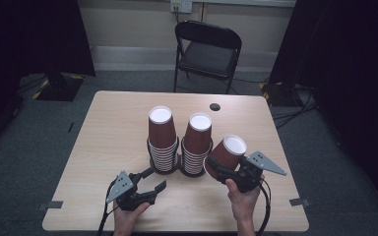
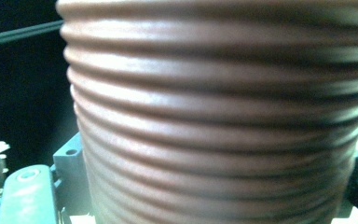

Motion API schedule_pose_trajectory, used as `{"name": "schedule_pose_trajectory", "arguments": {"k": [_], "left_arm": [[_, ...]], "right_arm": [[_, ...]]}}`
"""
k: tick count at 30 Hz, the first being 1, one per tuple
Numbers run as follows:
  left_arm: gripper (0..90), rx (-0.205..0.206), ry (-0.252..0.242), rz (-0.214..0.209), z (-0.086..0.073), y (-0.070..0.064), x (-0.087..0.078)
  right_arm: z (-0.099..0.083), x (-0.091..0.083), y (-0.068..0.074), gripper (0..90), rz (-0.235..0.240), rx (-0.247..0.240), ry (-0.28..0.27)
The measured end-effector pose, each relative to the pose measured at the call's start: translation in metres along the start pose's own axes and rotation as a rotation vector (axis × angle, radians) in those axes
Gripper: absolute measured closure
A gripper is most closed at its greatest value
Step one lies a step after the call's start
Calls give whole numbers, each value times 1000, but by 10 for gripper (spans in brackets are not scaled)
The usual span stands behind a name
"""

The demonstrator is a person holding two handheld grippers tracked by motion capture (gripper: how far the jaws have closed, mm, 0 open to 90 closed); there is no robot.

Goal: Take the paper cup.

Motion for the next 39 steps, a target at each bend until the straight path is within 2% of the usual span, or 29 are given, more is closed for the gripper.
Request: {"name": "schedule_pose_trajectory", "arguments": {"k": [1,7,8,11,12,13,14,16,17,18,21,24,27,31,35,37,39], "left_arm": [[341,12,-2,-12,0,-2,2],[337,30,-9,-39,2,-10,6],[338,35,-12,-55,2,-13,7],[357,39,-15,-60,2,-15,8],[366,48,-16,-61,2,-17,9],[379,59,-17,-52,2,-17,9],[382,58,-18,-43,2,-16,10],[355,21,-17,-46,2,-17,11],[356,21,-17,-46,2,-17,11],[352,20,-22,-46,2,-18,12],[325,15,-27,-46,2,-18,12],[336,21,-28,-64,1,-20,13],[365,46,-22,-96,0,-24,17],[379,62,-18,-93,0,-24,20],[451,70,-39,-103,-2,-25,25],[462,68,-44,-102,-3,-26,25],[494,76,-65,-102,-3,-28,26]], "right_arm": [[-5,1,3,148,22,21,3],[-22,6,18,148,73,37,32],[-24,7,20,149,77,43,32],[-28,9,23,149,90,57,32],[-32,10,27,148,109,85,29],[-33,10,28,149,117,92,28],[-35,10,29,149,118,100,27],[-38,11,30,149,123,126,20],[-38,11,30,149,123,126,20],[-41,12,31,149,151,164,18],[-45,12,32,149,149,176,21],[-48,13,33,150,141,177,27],[-53,15,37,151,152,202,31],[-56,16,42,151,155,210,36],[-60,20,48,151,185,256,53],[-62,21,50,151,191,261,56],[-64,24,55,151,222,296,71]]}}
Point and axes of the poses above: each handheld gripper's, and its own axes: x roughly forward along the jaws, z roughly out of its top, y roughly to its left, the point moved 8 cm from there along x, roughly forward along the jaws
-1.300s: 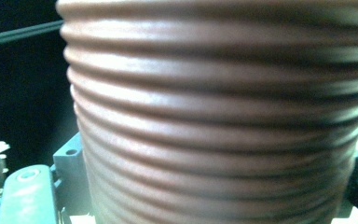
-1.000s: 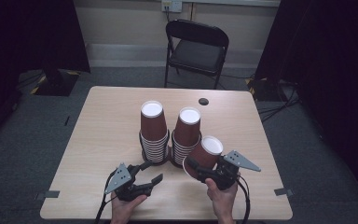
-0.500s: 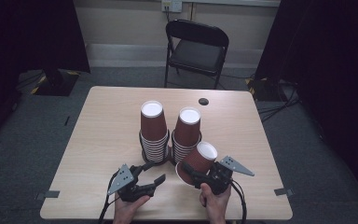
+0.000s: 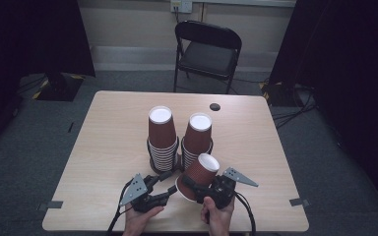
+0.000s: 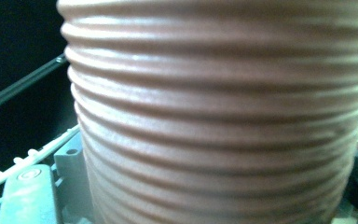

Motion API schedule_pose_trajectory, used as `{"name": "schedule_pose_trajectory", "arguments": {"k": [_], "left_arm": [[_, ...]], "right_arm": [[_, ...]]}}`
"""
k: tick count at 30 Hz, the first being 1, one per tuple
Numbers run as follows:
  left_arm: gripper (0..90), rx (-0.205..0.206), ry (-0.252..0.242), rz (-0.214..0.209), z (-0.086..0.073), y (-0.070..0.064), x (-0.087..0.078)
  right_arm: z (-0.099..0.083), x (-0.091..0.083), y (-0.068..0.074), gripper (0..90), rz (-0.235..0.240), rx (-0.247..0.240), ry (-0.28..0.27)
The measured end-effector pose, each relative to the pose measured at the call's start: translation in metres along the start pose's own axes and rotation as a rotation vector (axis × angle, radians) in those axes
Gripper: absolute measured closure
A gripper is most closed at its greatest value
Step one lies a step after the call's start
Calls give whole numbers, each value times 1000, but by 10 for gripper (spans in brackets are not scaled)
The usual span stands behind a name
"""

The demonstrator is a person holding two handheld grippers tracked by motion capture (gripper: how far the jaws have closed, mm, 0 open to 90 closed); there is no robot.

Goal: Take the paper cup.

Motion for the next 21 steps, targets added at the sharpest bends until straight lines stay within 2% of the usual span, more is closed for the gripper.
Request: {"name": "schedule_pose_trajectory", "arguments": {"k": [2,3,4,7,12,14,15,18,19,21], "left_arm": [[523,5,-7,2,0,-1,0],[532,10,-27,-1,1,-3,1],[541,10,-27,-1,1,-3,1],[572,31,-63,7,4,-5,2],[627,45,-102,22,7,-8,5],[632,49,-100,27,7,-8,6],[637,70,-103,43,7,-9,10],[660,83,-103,49,6,-11,13],[667,95,-108,68,6,-11,14],[712,82,-125,81,6,-9,12]], "right_arm": [[-1,1,1,151,11,14,1],[-3,5,4,151,48,62,10],[-3,5,4,151,48,62,10],[-9,10,5,151,58,105,29],[-12,13,8,151,70,133,40],[-14,15,8,151,60,149,55],[-15,16,7,152,58,158,60],[-18,18,7,152,58,176,69],[-20,19,8,152,71,197,82],[-21,20,8,152,71,207,92]]}}
Point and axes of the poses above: each handheld gripper's, and its own axes: x roughly forward along the jaws, z roughly out of its top, y roughly to its left, the point moved 8 cm from there along x, roughly forward along the jaws
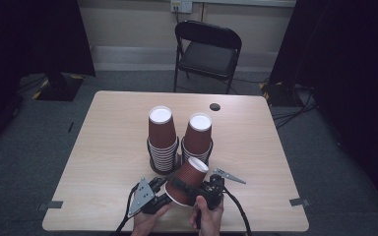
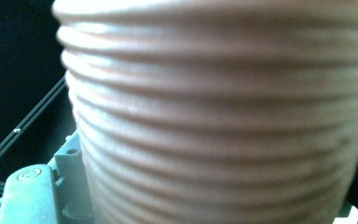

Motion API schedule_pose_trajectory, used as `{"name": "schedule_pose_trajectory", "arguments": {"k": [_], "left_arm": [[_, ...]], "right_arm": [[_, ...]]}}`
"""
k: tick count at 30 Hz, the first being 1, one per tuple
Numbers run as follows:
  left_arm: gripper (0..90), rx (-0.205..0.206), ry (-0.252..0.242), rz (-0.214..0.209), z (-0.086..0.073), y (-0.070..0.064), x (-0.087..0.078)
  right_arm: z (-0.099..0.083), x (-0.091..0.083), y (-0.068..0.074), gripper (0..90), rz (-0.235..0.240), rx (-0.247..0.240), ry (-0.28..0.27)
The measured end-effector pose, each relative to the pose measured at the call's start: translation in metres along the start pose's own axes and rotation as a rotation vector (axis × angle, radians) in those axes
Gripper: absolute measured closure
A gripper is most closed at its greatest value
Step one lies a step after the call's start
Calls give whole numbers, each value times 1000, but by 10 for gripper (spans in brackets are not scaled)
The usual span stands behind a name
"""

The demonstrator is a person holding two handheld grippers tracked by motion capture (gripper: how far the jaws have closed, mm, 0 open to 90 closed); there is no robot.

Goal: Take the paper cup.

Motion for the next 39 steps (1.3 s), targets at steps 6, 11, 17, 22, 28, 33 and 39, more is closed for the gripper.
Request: {"name": "schedule_pose_trajectory", "arguments": {"k": [6,11,17,22,28,33,39], "left_arm": [[810,12,-17,21,3,4,-4],[836,8,-29,11,5,3,-6],[845,-13,-34,-3,5,2,-7],[849,-22,-21,-24,3,-1,-7],[850,-41,15,-67,1,-5,-8],[853,-54,44,-91,1,-7,-9],[855,-55,92,-96,0,-5,-11]], "right_arm": [[-4,5,2,141,24,22,47],[-2,6,6,124,35,1,36],[3,5,9,121,13,-43,23],[9,4,7,128,2,-49,-2],[19,-5,4,135,-21,-82,-38],[27,-14,2,136,-24,-101,-73],[33,-17,0,134,-44,-146,-82]]}}
Point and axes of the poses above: each handheld gripper's, and its own axes: x roughly forward along the jaws, z roughly out of its top, y roughly to its left, the point moved 8 cm from there along x, roughly forward along the jaws
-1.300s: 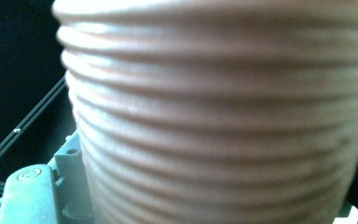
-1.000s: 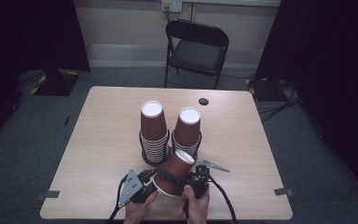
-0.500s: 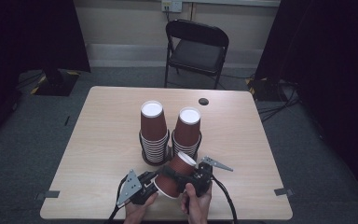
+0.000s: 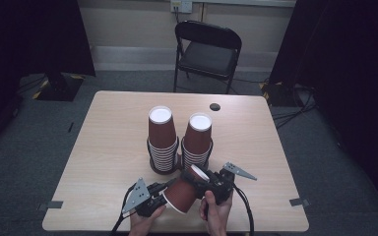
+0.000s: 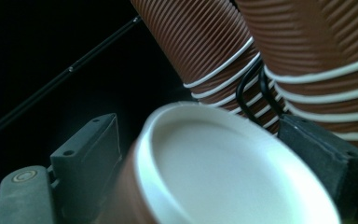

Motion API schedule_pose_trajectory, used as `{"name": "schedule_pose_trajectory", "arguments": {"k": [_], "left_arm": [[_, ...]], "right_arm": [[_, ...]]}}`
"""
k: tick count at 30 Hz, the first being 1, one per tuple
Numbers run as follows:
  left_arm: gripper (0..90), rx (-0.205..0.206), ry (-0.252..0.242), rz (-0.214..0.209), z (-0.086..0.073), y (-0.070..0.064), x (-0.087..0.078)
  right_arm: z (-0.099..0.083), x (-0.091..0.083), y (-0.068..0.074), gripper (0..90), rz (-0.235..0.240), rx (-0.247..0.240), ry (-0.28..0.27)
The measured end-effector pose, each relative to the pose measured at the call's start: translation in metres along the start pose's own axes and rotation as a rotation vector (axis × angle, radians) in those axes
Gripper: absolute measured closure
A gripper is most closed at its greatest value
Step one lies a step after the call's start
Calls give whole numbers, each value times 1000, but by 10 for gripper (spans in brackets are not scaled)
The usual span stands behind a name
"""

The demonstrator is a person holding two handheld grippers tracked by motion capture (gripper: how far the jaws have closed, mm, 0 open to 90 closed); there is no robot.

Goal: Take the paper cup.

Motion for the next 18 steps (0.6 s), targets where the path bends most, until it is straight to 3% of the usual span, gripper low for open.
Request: {"name": "schedule_pose_trajectory", "arguments": {"k": [2,3,6,8,11,14,15,18], "left_arm": [[855,-8,23,-5,-1,0,-1],[855,-1,54,-13,-2,1,-2],[854,-7,64,-14,-2,2,-4],[854,-4,76,-11,-2,4,-6],[853,9,122,9,-4,10,-9],[854,-10,145,26,-4,15,-10],[854,-20,157,32,-4,20,-11],[855,-40,176,25,-3,24,-14]], "right_arm": [[3,-1,-1,132,-9,-28,-11],[4,-3,-1,129,-12,-67,-9],[8,-6,-1,129,-27,-107,-31],[8,-7,-1,128,-28,-117,-35],[11,-14,-2,125,-47,-177,-56],[12,-17,-3,124,-55,-200,-64],[12,-21,-3,125,-58,-234,-72],[9,-24,-4,127,-46,-267,-58]]}}
Point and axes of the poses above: each handheld gripper's, and its own axes: x roughly forward along the jaws, z roughly out of its top, y roughly to its left, the point moved 8 cm from there along x, roughly forward along the jaws
